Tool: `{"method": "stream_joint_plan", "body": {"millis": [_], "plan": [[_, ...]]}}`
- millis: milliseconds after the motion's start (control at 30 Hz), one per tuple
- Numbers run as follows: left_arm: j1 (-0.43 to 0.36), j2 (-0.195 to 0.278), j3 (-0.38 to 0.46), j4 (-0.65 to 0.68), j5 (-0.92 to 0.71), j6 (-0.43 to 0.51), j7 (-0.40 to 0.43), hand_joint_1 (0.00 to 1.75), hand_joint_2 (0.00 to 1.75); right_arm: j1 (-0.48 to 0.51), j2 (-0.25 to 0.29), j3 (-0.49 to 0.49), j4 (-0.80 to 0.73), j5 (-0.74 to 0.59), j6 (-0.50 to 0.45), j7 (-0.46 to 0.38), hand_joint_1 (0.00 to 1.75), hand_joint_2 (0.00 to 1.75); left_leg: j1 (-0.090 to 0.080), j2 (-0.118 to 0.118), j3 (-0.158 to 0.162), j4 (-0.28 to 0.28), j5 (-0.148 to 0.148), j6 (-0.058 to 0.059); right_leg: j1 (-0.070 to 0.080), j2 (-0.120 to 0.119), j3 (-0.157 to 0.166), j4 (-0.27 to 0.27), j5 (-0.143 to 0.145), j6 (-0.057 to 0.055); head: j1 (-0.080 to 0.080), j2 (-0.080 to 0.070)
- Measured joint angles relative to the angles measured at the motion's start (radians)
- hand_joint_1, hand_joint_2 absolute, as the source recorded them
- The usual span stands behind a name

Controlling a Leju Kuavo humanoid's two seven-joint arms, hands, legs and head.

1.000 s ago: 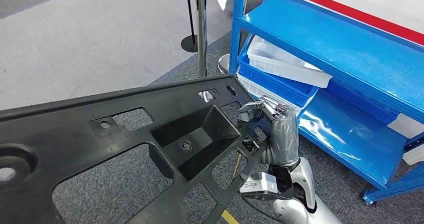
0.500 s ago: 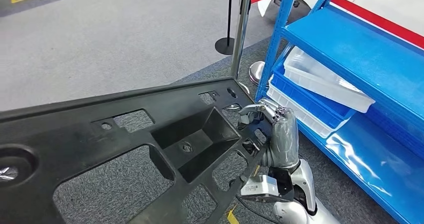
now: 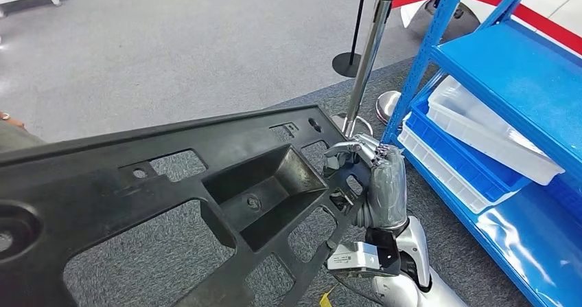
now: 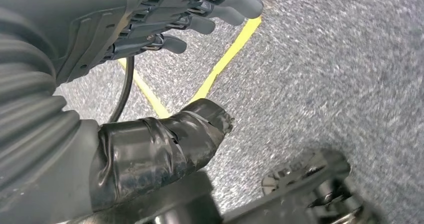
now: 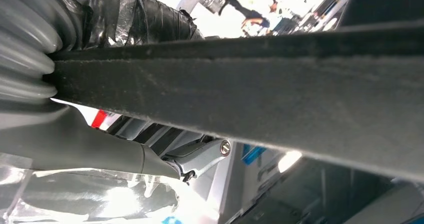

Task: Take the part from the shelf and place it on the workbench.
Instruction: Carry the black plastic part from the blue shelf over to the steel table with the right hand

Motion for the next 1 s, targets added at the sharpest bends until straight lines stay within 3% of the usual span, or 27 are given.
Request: {"method": "stream_joint_plan", "body": {"millis": [100,167,233,300,333,367,433,500,533,567,600,667,733,800,833,867,933,1000], "plan": [[0.003,0.001,0.0,0.0,0.0,0.001,0.0,0.0,1.75,-0.001,0.0,0.0,-0.001,-0.001,0.0,-0.001,1.75,1.75,-0.001,-0.026,0.007,-0.021,0.002,0.011,0.003,-0.022,0.013,-0.012,-0.005,0.016,0.0,0.0],[0.005,0.001,0.0,0.0,0.0,0.001,0.0,0.0,1.75,-0.002,0.0,0.0,-0.003,-0.002,0.0,-0.002,1.75,1.75,0.007,-0.049,0.022,-0.041,0.009,0.02,0.002,0.015,0.002,0.025,-0.033,0.022,0.001,0.0],[0.003,0.0,0.0,0.0,0.0,0.002,0.0,0.0,1.75,0.0,0.0,0.0,-0.004,-0.01,-0.001,-0.006,1.75,1.75,0.009,-0.072,0.03,-0.049,0.011,0.027,-0.001,0.069,-0.055,0.141,-0.088,0.022,0.002,0.0],[0.001,0.0,0.0,0.0,0.0,0.002,0.0,0.0,1.75,0.003,0.0,0.0,-0.004,-0.032,-0.001,-0.016,1.75,1.75,0.008,-0.099,0.03,-0.045,0.009,0.03,-0.001,0.087,-0.117,0.243,-0.113,0.023,0.002,0.0],[0.001,-0.001,-0.001,0.0,0.0,0.002,0.0,0.0,1.75,0.005,0.0,0.0,-0.004,-0.046,-0.001,-0.023,1.75,1.75,0.007,-0.114,0.031,-0.042,0.007,0.03,-0.001,0.09,-0.128,0.246,-0.096,0.024,0.002,0.0],[0.002,-0.001,-0.001,0.0,0.0,0.002,0.0,0.0,1.75,0.005,0.0,0.0,-0.004,-0.06,-0.001,-0.03,1.75,1.75,0.008,-0.129,0.031,-0.037,0.004,0.029,-0.002,0.093,-0.121,0.213,-0.062,0.025,0.002,0.0],[0.002,-0.001,-0.001,0.0,0.0,0.002,-0.001,0.0,1.75,0.005,-0.001,0.0,-0.004,-0.08,-0.001,-0.041,1.75,1.75,0.008,-0.158,0.029,-0.022,-0.005,0.022,-0.007,0.123,-0.075,0.091,0.01,0.025,0.002,0.0],[0.0,-0.001,-0.001,0.0,0.0,0.002,-0.002,0.0,1.75,0.006,-0.001,0.0,-0.004,-0.088,0.0,-0.046,1.75,1.75,0.01,-0.182,0.018,-0.007,-0.011,0.012,-0.011,0.16,-0.045,0.018,0.031,0.023,-0.001,0.0],[0.001,-0.001,-0.001,0.0,0.0,0.002,-0.002,0.0,1.75,0.006,-0.001,0.0,-0.005,-0.09,0.0,-0.047,1.75,1.75,0.012,-0.192,0.013,-0.005,-0.01,0.006,-0.009,0.167,-0.042,0.011,0.026,0.02,-0.003,0.0],[0.002,-0.001,-0.001,0.0,0.0,0.003,-0.002,0.0,1.75,0.006,-0.001,0.0,-0.006,-0.09,0.0,-0.048,1.75,1.75,0.015,-0.203,0.009,-0.006,-0.007,0.001,-0.008,0.159,-0.04,0.007,0.028,0.015,-0.005,0.0],[0.005,-0.001,-0.001,0.0,0.0,0.003,-0.002,0.0,1.75,0.005,-0.001,0.0,-0.006,-0.091,0.001,-0.048,1.75,1.75,0.017,-0.203,0.006,-0.006,-0.007,-0.005,-0.008,0.148,-0.036,0.002,0.031,0.009,-0.005,0.0],[0.008,0.0,-0.001,0.0,0.0,0.003,-0.002,0.0,1.75,0.004,-0.001,0.0,-0.006,-0.092,0.002,-0.049,1.75,1.75,0.015,-0.16,-0.012,0.03,-0.027,-0.016,-0.011,0.123,-0.026,-0.008,0.034,-0.002,-0.016,0.0],[0.005,0.0,-0.001,0.0,0.0,0.003,-0.002,0.0,1.75,0.005,-0.001,0.0,-0.007,-0.095,0.002,-0.052,1.75,1.75,0.016,-0.099,-0.067,0.138,-0.076,-0.027,-0.011,0.096,-0.019,-0.013,0.032,-0.008,-0.034,0.0],[0.003,-0.001,-0.001,0.0,0.0,0.002,-0.002,0.0,1.75,0.007,-0.001,0.0,-0.007,-0.101,0.002,-0.056,1.75,1.75,0.023,-0.078,-0.126,0.242,-0.106,-0.035,-0.009,0.067,-0.017,-0.013,0.029,-0.01,-0.042,0.0],[0.004,-0.001,-0.001,0.0,0.0,0.001,-0.002,0.0,1.75,0.007,-0.001,0.0,-0.007,-0.104,0.003,-0.058,1.75,1.75,0.025,-0.074,-0.134,0.25,-0.097,-0.036,-0.009,0.053,-0.015,-0.013,0.027,-0.01,-0.044,0.0],[0.005,-0.002,-0.001,0.0,0.0,0.001,-0.001,0.0,1.75,0.007,-0.001,0.0,-0.007,-0.107,0.004,-0.061,1.75,1.75,0.026,-0.069,-0.12,0.22,-0.073,-0.036,-0.009,0.041,-0.013,-0.013,0.024,-0.009,-0.046,0.0],[0.005,-0.002,-0.001,0.0,0.0,0.0,-0.001,0.0,1.75,0.007,-0.001,0.0,-0.007,-0.114,0.006,-0.066,1.75,1.75,0.022,-0.038,-0.052,0.088,-0.015,-0.03,-0.008,0.019,-0.005,-0.013,0.018,-0.003,-0.05,0.0],[0.001,-0.002,-0.001,0.0,-0.001,0.001,-0.001,0.0,1.75,0.007,-0.001,0.0,-0.008,-0.122,0.006,-0.07,1.75,1.75,0.012,-0.012,-0.004,-0.004,0.008,-0.017,-0.004,0.0,0.001,-0.015,0.012,0.007,-0.056,0.0]]}}
